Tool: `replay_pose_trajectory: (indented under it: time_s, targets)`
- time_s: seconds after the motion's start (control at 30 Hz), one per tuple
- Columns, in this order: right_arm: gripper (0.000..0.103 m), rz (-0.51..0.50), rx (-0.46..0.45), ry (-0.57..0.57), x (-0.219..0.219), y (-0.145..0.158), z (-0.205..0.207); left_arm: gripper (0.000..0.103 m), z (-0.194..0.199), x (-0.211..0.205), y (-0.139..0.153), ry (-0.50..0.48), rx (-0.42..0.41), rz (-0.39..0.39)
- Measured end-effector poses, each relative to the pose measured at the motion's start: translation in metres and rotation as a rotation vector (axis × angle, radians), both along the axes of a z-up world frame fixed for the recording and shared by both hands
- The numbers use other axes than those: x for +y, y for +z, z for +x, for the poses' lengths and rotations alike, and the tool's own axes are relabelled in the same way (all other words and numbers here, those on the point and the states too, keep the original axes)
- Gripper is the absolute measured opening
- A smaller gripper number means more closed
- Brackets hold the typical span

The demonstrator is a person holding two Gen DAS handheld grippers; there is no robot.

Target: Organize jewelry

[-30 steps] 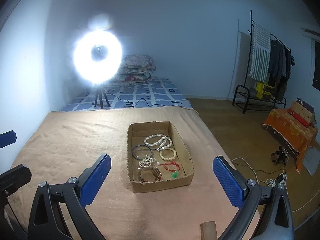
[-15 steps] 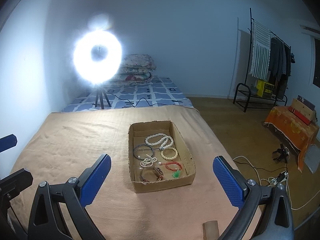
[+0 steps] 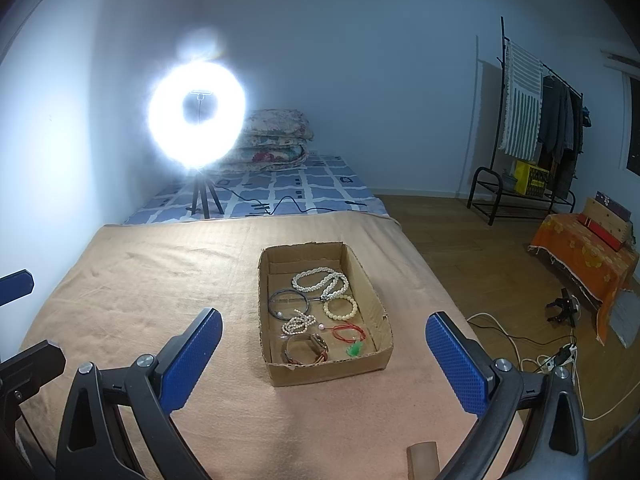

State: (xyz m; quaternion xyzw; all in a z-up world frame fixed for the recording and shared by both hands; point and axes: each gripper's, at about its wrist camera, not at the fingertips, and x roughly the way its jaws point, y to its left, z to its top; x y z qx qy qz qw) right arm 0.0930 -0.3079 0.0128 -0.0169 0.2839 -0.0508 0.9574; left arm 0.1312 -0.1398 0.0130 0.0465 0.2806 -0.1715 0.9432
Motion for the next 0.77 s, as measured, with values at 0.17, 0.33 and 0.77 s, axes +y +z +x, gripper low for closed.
replay_pose_trajectory:
  time_s: [0.17,0.33,0.77]
  targets:
    - [0.103,-0.001,0.001,0.000,0.0004,0.0000,0.0000,0.101,-0.0002,0.0012,-0.0022,-0.003,0.000,0.002]
    - [0.103,-0.002,0.002,0.005,0.0003,-0.0001,0.0005,0.101,-0.0003,0.0008,-0.0021,-0.003,-0.001,0.004]
    - [0.103,-0.005,0.009,0.010,0.0003,-0.0019,0.0015,0.101,-0.0029,0.0069,-0.0044,0.011,-0.026,0.010]
